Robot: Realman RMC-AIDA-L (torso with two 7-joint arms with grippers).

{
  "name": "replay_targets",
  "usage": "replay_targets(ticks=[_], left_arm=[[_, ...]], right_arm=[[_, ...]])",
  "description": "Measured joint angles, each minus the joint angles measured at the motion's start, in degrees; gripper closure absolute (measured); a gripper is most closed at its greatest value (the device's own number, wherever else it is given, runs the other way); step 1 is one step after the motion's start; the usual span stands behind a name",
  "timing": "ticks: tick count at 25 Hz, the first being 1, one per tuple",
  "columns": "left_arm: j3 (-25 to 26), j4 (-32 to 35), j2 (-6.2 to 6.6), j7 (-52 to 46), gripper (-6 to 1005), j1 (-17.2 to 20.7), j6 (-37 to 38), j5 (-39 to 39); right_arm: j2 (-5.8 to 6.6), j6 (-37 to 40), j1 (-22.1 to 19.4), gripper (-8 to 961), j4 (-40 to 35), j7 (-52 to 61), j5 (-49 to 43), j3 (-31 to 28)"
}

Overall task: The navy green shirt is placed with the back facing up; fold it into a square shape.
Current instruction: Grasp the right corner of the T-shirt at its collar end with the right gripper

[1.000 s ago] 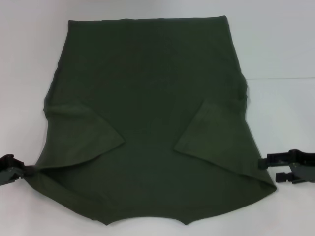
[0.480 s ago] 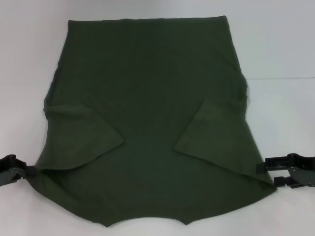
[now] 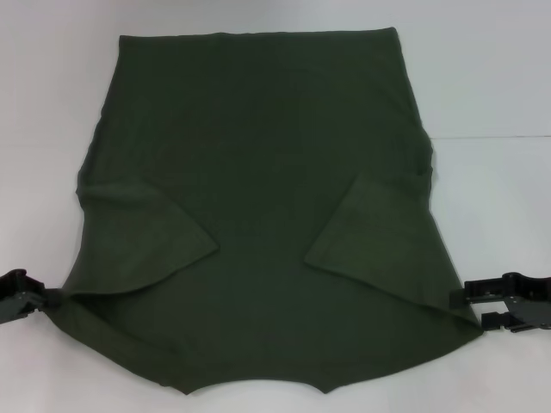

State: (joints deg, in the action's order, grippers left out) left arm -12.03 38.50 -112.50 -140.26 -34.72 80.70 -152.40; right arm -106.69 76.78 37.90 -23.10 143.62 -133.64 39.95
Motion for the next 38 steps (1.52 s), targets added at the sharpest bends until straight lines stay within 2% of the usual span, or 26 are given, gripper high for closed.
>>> replay_targets(ticks=[6,23,38], left_arm=[[-0.07,-0.03,0.00,0.00,962,-0.14,-0.02,0.00],[-0.03,-0.09,0.17,-0.01,962,-0.53,-0.01,0.58],[-0.10,-0.09,0.18,-0.01,962,-0.62,0.14,0.68]], right_arm=[[-0.09,-0.02,0.17,115,0.16,-0.26,-0.50,0.04],[-1.50,0.04,0.88,141,0.17,-0.68,0.15,-0.58],[-1.61,-1.98,1.25,164,0.17,-0.33,-0.03,-0.20]])
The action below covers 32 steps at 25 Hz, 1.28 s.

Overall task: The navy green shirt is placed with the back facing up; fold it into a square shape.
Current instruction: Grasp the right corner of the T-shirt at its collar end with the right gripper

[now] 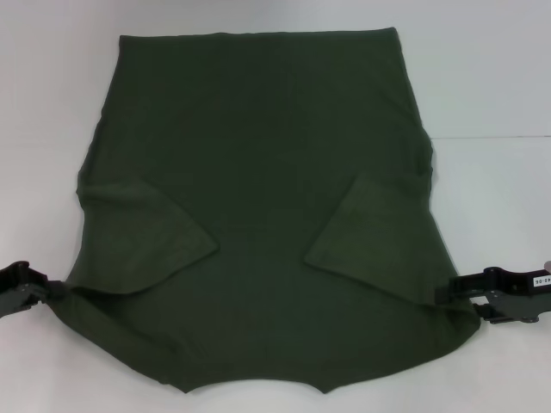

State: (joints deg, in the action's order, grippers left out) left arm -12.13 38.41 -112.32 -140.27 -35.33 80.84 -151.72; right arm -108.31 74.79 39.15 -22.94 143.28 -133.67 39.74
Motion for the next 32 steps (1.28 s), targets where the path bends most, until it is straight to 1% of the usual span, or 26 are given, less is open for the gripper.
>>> replay_targets(ticks=[3,14,19,23,32], left_arm=[[0.00,0.00,0.00,0.00,962,0.00,0.02,0.03],[0.00,-0.08,0.00,0.00,963,-0.34,-0.04,0.03],[0.00,-0.09,0.00,0.00,963,-0.45,-0.15,0.03],[0.00,-0.09,0.00,0.00,963,-0.65,-0.16,0.03],[0.00,-0.09,0.06,-0.07,963,-0.85,-0.24,0.03]], right_arm=[[0.00,-0.37,0.10,169,0.00,0.00,-0.11,0.17],[0.06,-0.94,0.14,585,0.00,-0.10,-0.23,0.43],[0.21,-1.06,0.17,584,-0.16,-1.18,-0.65,1.27],[0.07,-1.39,0.60,675,-0.05,-3.70,-0.97,2.15],[0.03,-2.52,0.66,893,-0.53,-4.74,-0.96,2.11]])
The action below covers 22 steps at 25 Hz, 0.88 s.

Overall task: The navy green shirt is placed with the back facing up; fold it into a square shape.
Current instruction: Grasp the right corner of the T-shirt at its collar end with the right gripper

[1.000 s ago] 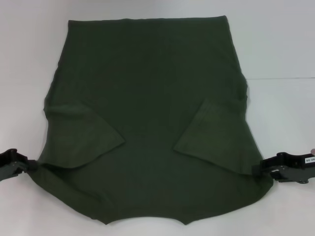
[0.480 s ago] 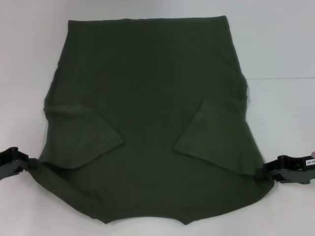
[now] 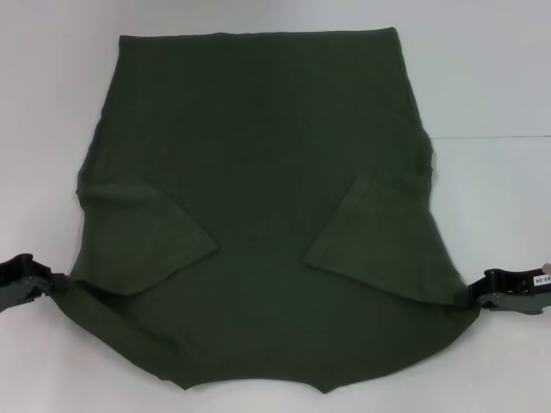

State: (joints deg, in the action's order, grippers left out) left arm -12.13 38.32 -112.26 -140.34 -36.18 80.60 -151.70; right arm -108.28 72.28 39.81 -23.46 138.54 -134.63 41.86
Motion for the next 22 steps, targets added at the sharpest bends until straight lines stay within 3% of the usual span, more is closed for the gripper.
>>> replay_targets(ticks=[9,22], left_arm=[[0.06,0.02,0.39,0.31,963,-0.41,0.93,0.01],[0.62,1.11,1.57,3.68,962,-1.27,10.35,1.63]], right_arm=[[0.01,0.03,-0.23,888,-0.98,-4.70,0.36,-0.40],[0.21,6.31,-2.26,847,-5.63,-14.90,0.68,-5.96]])
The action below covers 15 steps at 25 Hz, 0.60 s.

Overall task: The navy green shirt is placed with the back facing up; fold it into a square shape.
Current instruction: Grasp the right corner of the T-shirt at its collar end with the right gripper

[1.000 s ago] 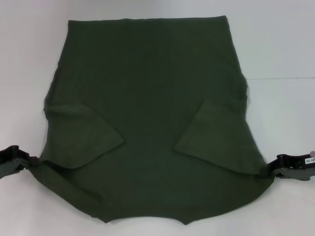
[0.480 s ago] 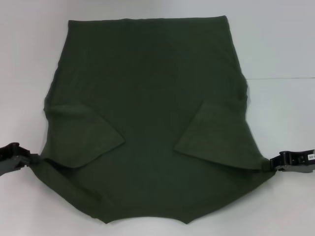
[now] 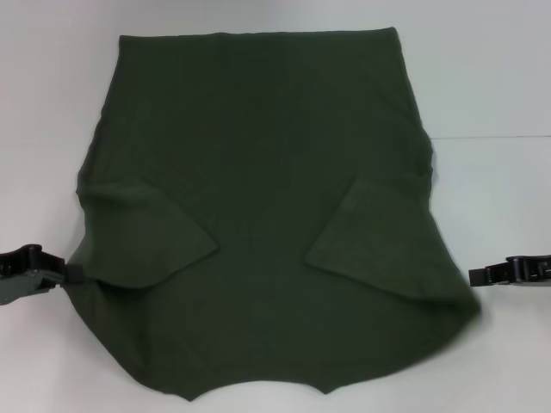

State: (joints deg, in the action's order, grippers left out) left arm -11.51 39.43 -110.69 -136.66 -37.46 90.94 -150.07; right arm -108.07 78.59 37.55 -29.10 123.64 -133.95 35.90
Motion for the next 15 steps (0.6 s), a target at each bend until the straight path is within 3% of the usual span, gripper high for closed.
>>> replay_targets(ticks=[9,15], left_arm=[[0.68,1.61,0.20,1.39,963,0.82,7.08,0.65],[2.09,1.82,0.48,1.17,962,0.97,6.69,0.66]], right_arm=[[0.07,7.25,-2.24,818,-2.87,-6.12,0.01,-4.01],[0.32,7.24,-2.07,799,-2.96,-4.28,-0.22,-4.76]])
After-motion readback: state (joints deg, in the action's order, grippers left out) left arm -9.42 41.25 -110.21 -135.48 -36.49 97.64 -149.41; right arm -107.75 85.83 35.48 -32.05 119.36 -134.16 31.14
